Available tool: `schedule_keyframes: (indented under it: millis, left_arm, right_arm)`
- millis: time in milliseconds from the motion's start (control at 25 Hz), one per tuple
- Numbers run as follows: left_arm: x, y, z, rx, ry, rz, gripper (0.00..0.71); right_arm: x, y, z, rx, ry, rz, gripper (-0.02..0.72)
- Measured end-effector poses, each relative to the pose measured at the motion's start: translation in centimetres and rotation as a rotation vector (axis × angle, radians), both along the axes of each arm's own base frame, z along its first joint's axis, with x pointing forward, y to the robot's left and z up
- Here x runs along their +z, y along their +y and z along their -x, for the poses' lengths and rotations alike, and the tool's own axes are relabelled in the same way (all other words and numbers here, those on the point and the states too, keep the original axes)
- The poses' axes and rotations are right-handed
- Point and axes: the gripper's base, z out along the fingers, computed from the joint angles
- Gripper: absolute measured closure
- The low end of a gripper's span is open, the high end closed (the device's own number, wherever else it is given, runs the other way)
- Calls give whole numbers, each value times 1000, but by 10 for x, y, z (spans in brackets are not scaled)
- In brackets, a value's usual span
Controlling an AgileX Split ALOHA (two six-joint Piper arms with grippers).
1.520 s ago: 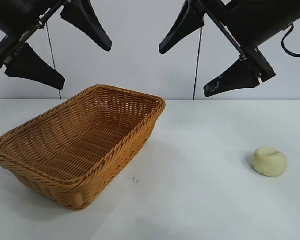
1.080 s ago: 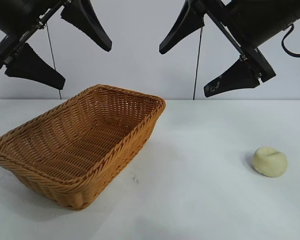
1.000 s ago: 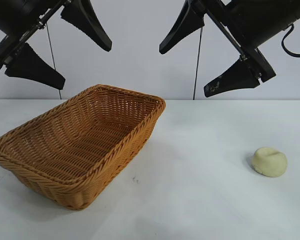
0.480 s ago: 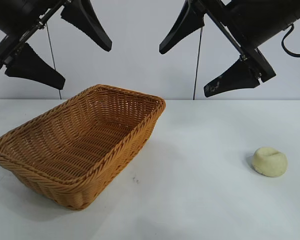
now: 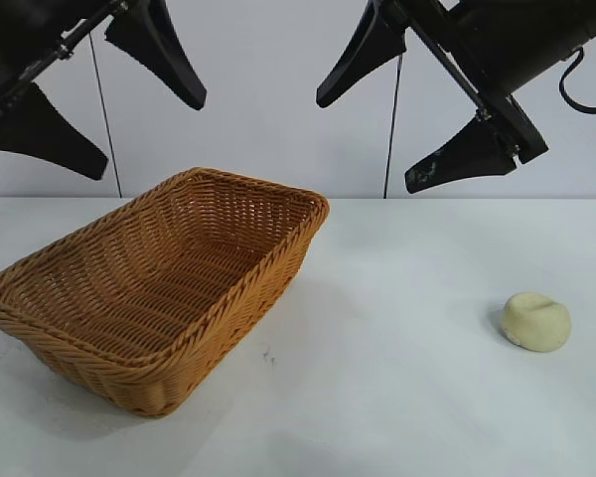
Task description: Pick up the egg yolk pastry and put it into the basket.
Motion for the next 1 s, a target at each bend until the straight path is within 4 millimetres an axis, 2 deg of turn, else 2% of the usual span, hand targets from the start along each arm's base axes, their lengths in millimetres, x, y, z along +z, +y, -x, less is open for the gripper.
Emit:
schedule_keyframes:
  millis: [120, 240, 280, 480, 640, 800, 1000]
  left_arm:
    - [5, 8, 14, 113, 65, 0, 14]
    - [0, 14, 31, 218, 149, 20, 14]
    - [0, 14, 31, 218, 149, 20, 14]
    - [-20, 25, 60, 387, 262, 52, 14]
    - [-36, 23, 67, 499, 299, 82, 17]
    - [-38, 13, 68, 542, 266, 94, 21]
    - [-41, 21, 67, 675, 247, 19, 21]
  right_arm:
    - [0, 0, 0, 0, 0, 0, 10]
    - [0, 0, 0, 0, 0, 0, 10]
    - [0, 0, 0, 0, 0, 0, 10]
    - [0, 0, 0, -2, -2, 1, 10]
    - [0, 0, 0, -3, -3, 1, 10]
    - [0, 0, -1, -7, -7, 2, 10]
    - [0, -1, -2, -12, -12, 3, 10]
